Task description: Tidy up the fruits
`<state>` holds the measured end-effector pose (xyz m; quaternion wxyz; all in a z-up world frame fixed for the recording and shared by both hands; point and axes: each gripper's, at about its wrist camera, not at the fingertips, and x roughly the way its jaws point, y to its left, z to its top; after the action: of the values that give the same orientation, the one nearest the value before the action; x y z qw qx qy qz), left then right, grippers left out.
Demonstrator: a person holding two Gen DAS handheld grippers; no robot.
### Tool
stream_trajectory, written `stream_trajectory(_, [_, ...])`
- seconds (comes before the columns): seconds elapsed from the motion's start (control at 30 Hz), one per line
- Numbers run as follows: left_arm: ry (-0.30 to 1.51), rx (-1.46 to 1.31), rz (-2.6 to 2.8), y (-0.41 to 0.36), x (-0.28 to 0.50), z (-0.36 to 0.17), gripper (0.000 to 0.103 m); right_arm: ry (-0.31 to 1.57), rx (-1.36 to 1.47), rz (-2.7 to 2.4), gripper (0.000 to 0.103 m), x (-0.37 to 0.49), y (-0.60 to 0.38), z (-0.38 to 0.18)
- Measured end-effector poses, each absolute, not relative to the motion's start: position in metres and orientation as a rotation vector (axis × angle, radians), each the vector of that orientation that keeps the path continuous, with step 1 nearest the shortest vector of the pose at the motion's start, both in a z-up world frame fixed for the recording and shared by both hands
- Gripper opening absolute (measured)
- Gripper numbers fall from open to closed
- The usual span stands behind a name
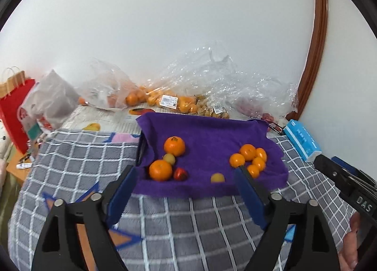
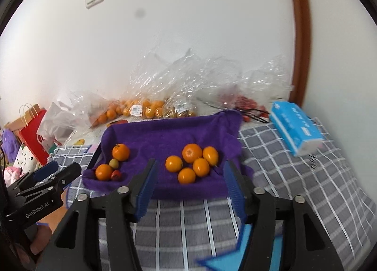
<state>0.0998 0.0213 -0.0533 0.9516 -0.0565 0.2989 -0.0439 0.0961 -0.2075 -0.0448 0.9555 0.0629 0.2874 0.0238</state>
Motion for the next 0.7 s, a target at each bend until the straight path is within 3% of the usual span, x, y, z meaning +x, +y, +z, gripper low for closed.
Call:
stream_trajectory(0.1, [0.598, -0.094, -0.07, 0.021, 0.074, -0.043, 0.089, 0.589, 0.119, 0.02, 0.076, 0.071, -0.207, -0.035])
stream_trajectory(0.27, [0.566, -0.093, -0.075, 0.02, 0.038, -0.022, 0.095, 0.521, 0.083, -0.005, 0.101, 0.025, -0.203, -0.018])
stream_trajectory(0.7, [0.538, -0.041, -0.031, -0.001, -0.005, -0.002, 0.097, 0.523, 0.073, -0.012, 0.102, -0.021, -0.21, -0.008])
